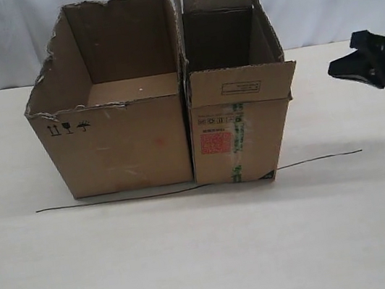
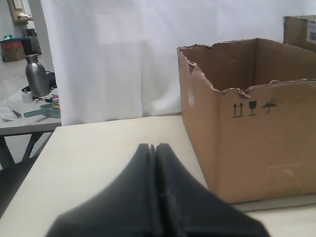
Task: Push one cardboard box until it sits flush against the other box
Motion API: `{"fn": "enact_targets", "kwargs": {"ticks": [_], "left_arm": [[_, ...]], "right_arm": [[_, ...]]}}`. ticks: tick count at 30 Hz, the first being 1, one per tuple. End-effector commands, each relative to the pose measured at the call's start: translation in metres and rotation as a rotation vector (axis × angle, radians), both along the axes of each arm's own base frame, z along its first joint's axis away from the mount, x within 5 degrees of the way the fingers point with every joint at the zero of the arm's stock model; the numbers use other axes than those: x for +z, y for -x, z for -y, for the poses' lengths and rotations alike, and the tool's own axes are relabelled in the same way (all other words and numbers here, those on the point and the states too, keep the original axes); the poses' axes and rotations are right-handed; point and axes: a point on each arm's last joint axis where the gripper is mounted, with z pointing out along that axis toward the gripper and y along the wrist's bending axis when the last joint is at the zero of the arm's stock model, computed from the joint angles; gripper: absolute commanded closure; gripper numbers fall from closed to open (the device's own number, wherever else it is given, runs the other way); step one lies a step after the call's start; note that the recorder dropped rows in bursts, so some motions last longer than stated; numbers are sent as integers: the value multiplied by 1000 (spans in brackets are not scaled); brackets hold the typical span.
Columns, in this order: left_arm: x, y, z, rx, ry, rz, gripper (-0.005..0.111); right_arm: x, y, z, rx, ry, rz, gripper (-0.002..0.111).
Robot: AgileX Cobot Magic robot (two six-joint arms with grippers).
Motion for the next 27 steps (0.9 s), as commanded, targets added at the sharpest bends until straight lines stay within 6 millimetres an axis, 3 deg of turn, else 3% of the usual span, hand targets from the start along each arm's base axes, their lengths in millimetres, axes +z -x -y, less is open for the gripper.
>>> {"fn": "enact_targets", "kwargs": {"ticks": [1, 6, 13, 17, 21, 27], "left_arm": [[0, 0, 0, 0, 0, 7, 107], [0, 0, 0, 0, 0, 7, 107], [0, 0, 0, 0, 0, 7, 107], [0, 0, 0, 0, 0, 7, 107], [0, 0, 0, -1, 0, 5, 107], [0, 0, 0, -1, 0, 5, 107]], "right_arm": [[17, 53, -10, -59, 113, 65, 103], [18, 123, -27, -89, 285, 158, 103], [15, 182, -27, -154, 449, 232, 103], [9, 210, -24, -189, 465, 269, 103], [20, 233, -19, -263, 383, 388, 103], [34, 250, -15, -314, 320, 524, 103]]}}
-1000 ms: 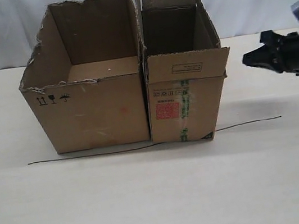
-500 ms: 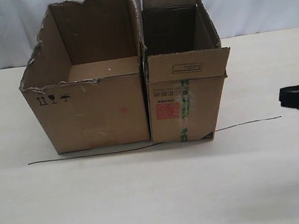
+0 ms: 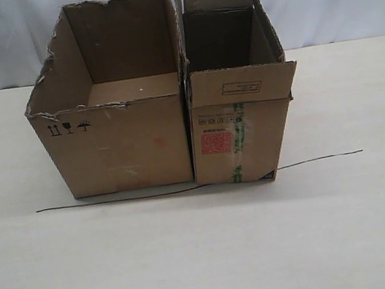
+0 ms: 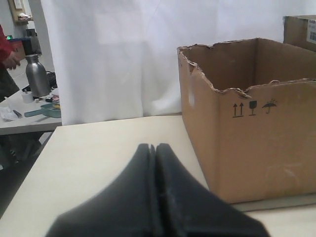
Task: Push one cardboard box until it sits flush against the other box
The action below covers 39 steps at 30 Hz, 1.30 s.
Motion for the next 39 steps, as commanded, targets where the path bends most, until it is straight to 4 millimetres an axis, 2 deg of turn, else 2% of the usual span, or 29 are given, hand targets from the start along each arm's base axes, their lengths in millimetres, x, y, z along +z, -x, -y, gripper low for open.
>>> {"fn": "enact_targets", "kwargs": {"ticks": [1, 9, 24, 31, 34, 39], "left_arm": [[0, 0, 0, -1, 0, 5, 107], [0, 0, 0, -1, 0, 5, 107], [0, 0, 0, -1, 0, 5, 107], [0, 0, 0, -1, 0, 7, 107], [0, 0, 0, -1, 0, 7, 107], [0, 0, 0, -1, 0, 7, 107]], "right_arm": [[1, 8, 3, -22, -35, 44, 103], [-23, 9, 4, -32, -4, -49, 103], [-22, 10, -1, 28, -7, -40, 103], [-24, 9, 3, -15, 21, -54, 103], [-26, 7, 14, -152, 0, -68, 103], [-32, 8, 20, -209, -21, 30, 103]]}}
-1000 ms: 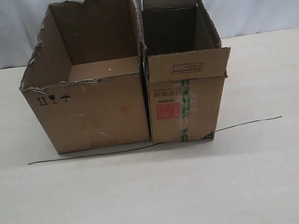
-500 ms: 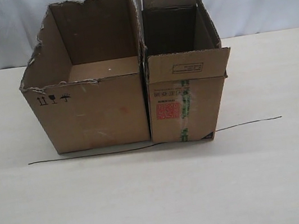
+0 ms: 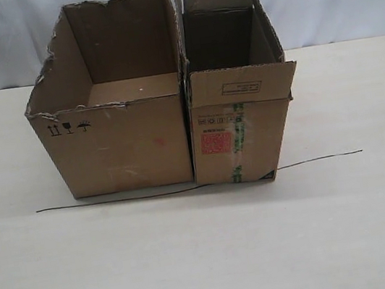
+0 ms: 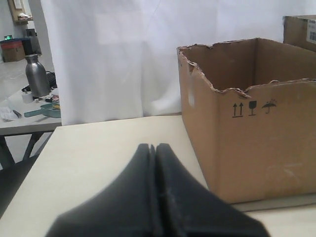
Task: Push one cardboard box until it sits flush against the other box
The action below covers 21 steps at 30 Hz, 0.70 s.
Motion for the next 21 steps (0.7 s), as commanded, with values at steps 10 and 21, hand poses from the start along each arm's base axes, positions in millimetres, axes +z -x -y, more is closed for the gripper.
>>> {"fn": "enact_targets", "kwargs": {"ticks": [10, 21], "left_arm": [[0, 0, 0, -1, 0, 7, 107], [0, 0, 0, -1, 0, 5, 107]], "right_arm": [[-3, 1, -2, 54, 95, 86, 103], [2, 24, 1, 58, 61, 165, 103]]}}
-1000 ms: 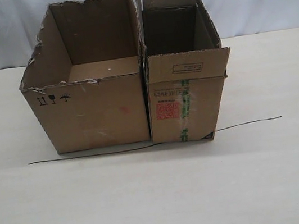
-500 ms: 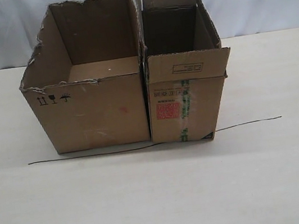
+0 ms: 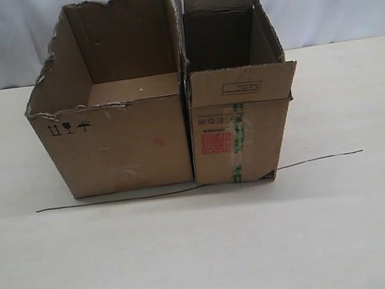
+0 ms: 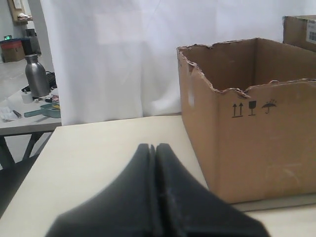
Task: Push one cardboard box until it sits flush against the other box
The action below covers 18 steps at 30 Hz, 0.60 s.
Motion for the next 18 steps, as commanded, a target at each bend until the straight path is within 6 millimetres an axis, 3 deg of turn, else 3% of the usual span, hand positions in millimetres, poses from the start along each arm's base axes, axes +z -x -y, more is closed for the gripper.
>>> {"fn": "enact_targets", "kwargs": {"ticks": [1, 3, 18], "left_arm": [[0, 0, 0, -1, 0, 5, 107], [0, 0, 0, -1, 0, 5, 107], [0, 0, 0, -1, 0, 5, 107]], "right_arm": [[5, 22, 2, 14, -21, 106, 103], [9, 30, 3, 19, -28, 182, 103], [8, 30, 4, 3, -25, 174, 103]]}}
